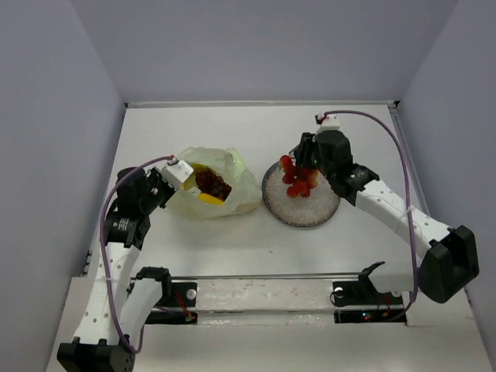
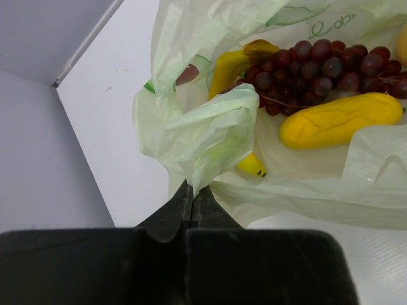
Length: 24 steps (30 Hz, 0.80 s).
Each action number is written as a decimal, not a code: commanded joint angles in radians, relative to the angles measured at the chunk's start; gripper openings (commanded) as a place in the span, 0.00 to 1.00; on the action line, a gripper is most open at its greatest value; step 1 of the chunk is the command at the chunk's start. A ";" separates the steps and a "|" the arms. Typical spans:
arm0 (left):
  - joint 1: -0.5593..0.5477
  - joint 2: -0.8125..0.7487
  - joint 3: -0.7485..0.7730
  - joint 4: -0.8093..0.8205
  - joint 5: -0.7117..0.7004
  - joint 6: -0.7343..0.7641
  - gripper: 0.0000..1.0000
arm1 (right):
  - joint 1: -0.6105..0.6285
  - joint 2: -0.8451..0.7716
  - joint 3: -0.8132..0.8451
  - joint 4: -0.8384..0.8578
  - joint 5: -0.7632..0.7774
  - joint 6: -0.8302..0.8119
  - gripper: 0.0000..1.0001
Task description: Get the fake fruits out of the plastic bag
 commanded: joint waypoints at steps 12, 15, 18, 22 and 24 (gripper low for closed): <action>0.005 -0.007 -0.010 -0.022 0.048 0.092 0.00 | 0.009 0.092 -0.141 -0.008 -0.014 0.129 0.01; 0.005 -0.011 -0.006 -0.019 0.050 0.095 0.00 | 0.009 0.059 -0.181 -0.028 0.029 0.169 0.09; 0.005 -0.010 -0.003 -0.019 0.054 0.096 0.00 | 0.009 0.002 -0.221 -0.066 0.030 0.175 0.52; 0.005 -0.018 -0.008 -0.013 0.064 0.104 0.00 | 0.009 -0.078 -0.264 -0.089 -0.098 0.044 0.84; 0.005 -0.021 -0.010 -0.007 0.065 0.104 0.00 | 0.009 -0.122 -0.215 -0.124 -0.141 -0.009 0.93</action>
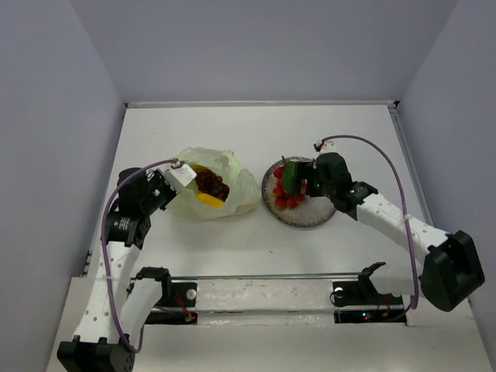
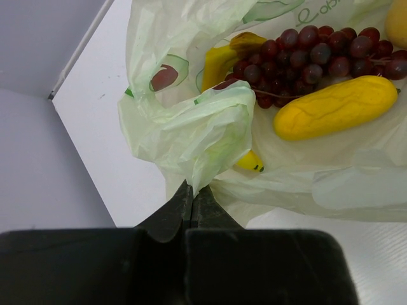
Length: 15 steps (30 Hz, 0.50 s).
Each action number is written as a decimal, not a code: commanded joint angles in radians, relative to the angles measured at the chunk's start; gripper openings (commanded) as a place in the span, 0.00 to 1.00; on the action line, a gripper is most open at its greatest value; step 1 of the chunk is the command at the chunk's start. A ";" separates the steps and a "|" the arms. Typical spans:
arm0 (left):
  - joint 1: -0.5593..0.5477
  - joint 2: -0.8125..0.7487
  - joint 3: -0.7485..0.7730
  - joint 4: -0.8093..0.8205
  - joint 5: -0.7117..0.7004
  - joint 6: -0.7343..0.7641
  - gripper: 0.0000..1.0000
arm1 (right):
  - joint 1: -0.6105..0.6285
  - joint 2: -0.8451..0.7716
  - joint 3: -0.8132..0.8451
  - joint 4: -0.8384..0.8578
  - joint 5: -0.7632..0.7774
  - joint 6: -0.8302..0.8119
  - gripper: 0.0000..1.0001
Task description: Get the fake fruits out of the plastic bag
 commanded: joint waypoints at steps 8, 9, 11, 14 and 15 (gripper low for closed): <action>0.007 -0.032 -0.012 0.026 0.027 0.024 0.00 | 0.018 -0.140 0.479 -0.182 -0.171 -0.268 1.00; 0.007 -0.033 -0.013 0.027 0.027 0.024 0.00 | 0.034 -0.125 0.527 -0.173 -0.240 -0.273 1.00; 0.007 -0.035 -0.013 0.032 0.027 0.022 0.00 | 0.122 -0.050 0.656 -0.123 -0.352 -0.282 0.97; 0.007 -0.035 -0.010 0.036 0.026 0.016 0.00 | 0.245 0.132 0.841 -0.060 -0.533 -0.264 0.91; 0.007 -0.033 -0.009 0.038 0.024 0.007 0.00 | 0.262 0.189 0.895 -0.057 -0.577 -0.241 0.84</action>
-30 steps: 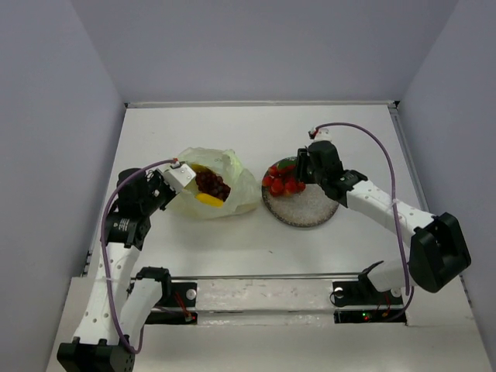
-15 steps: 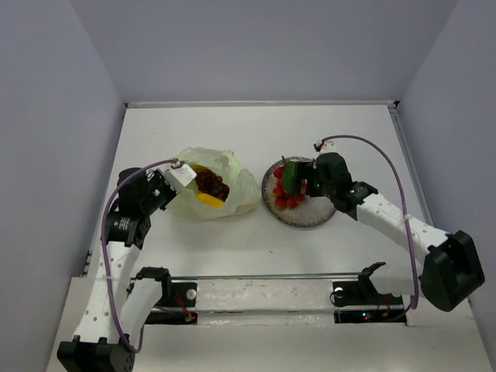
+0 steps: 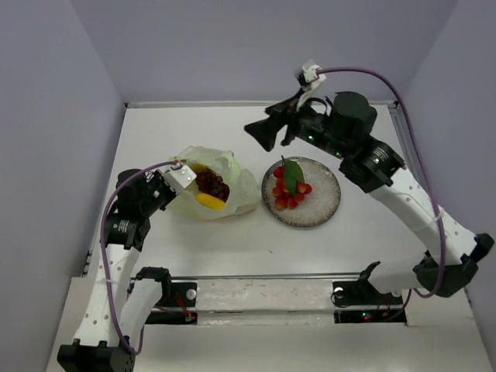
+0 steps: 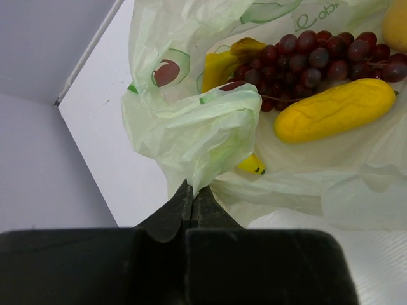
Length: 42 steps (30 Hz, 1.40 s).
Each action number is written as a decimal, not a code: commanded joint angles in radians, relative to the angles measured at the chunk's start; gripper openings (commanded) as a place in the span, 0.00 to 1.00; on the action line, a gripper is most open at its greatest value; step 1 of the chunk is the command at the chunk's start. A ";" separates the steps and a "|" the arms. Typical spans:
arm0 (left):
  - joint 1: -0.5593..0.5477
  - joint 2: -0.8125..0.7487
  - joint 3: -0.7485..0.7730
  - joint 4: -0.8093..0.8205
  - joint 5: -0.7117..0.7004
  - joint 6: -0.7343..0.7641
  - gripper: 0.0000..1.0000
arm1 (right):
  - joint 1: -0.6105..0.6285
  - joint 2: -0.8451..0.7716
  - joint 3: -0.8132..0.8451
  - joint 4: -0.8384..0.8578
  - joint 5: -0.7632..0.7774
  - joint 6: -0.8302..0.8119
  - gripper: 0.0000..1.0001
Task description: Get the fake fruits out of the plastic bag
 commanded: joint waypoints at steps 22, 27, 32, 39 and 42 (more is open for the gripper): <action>0.005 -0.068 -0.079 0.094 -0.076 -0.121 0.00 | 0.214 0.620 0.114 -0.081 -0.081 0.063 0.11; 0.008 -0.106 -0.095 -0.006 0.015 0.027 0.00 | 0.338 0.544 -0.104 -0.107 0.162 -0.123 0.11; 0.007 -0.182 -0.138 -0.068 0.061 0.179 0.00 | 0.381 0.547 -0.187 -0.087 0.262 -0.088 0.13; 0.008 -0.258 -0.165 -0.157 0.142 0.273 0.37 | 0.381 0.613 -0.112 -0.054 0.391 -0.074 0.28; 0.007 -0.275 -0.169 -0.149 0.139 0.262 0.34 | 0.381 0.621 -0.064 0.005 0.345 -0.083 0.33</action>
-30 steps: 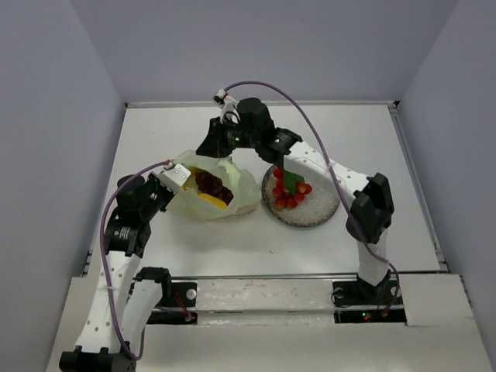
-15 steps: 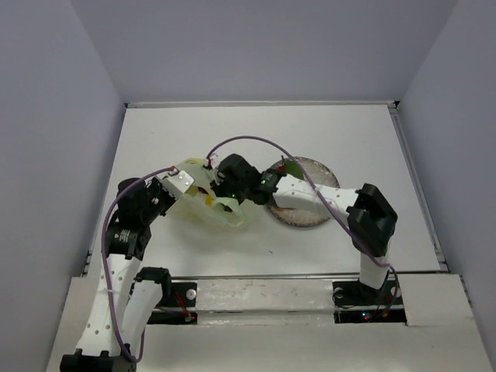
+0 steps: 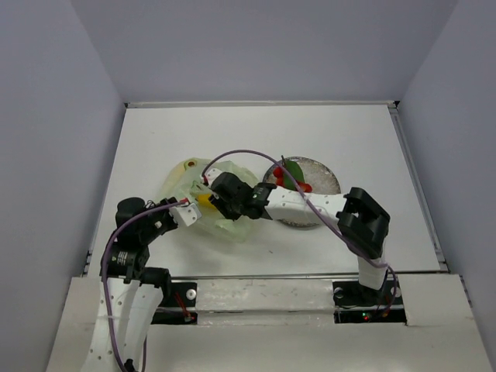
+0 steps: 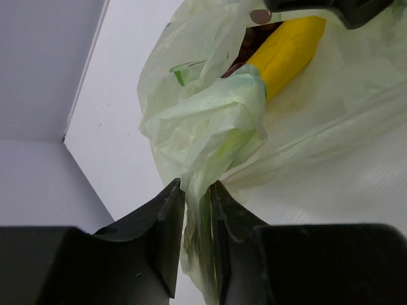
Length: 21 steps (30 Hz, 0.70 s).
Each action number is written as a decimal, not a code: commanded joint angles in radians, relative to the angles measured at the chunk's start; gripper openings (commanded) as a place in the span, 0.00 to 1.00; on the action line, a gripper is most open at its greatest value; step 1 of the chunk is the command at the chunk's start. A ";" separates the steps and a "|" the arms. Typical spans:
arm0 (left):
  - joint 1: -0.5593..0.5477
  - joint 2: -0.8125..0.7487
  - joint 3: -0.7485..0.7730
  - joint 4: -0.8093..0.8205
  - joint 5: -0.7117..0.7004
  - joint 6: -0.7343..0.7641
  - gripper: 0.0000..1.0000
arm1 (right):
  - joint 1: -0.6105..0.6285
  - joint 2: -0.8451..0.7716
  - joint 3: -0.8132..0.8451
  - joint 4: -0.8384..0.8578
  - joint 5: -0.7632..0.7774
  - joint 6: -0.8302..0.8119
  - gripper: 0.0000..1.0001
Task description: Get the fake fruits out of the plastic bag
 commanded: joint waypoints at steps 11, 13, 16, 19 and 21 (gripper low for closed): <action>0.006 -0.006 -0.018 0.068 -0.034 -0.083 0.00 | -0.021 0.134 0.259 0.173 -0.111 0.042 0.51; 0.005 -0.004 -0.018 0.083 -0.040 -0.112 0.00 | -0.037 0.167 0.302 0.173 -0.095 0.050 0.51; 0.005 -0.001 -0.023 0.132 -0.069 -0.181 0.00 | -0.058 0.236 0.357 0.173 -0.097 0.062 0.53; 0.006 0.000 -0.023 0.169 -0.083 -0.237 0.00 | -0.058 0.303 0.460 0.164 -0.051 0.079 0.55; 0.005 0.002 -0.021 0.174 -0.075 -0.246 0.00 | -0.068 0.341 0.492 0.147 -0.004 0.093 0.55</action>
